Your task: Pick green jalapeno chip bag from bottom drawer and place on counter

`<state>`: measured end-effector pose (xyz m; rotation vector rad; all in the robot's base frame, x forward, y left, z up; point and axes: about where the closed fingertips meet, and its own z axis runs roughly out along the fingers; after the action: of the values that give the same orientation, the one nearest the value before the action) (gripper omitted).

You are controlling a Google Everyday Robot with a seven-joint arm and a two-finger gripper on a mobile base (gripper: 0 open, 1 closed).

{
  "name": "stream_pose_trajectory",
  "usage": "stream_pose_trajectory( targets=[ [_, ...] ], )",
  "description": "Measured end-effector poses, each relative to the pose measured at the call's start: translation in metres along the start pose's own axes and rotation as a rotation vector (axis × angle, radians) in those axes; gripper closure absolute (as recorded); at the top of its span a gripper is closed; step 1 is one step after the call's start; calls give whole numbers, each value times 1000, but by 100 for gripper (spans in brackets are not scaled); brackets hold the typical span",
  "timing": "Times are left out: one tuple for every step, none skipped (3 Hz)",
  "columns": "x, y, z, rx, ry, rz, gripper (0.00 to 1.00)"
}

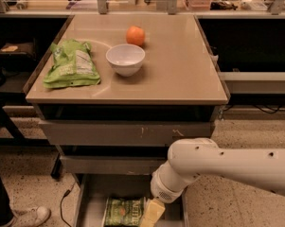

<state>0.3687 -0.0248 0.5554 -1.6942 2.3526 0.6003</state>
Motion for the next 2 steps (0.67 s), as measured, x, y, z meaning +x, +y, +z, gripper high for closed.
stream_pose_trajectory(
  targets=[
    [2,-16,50,-25,-18,3,0],
    [0,-37,104,-33,-40,-31,0]
  ],
)
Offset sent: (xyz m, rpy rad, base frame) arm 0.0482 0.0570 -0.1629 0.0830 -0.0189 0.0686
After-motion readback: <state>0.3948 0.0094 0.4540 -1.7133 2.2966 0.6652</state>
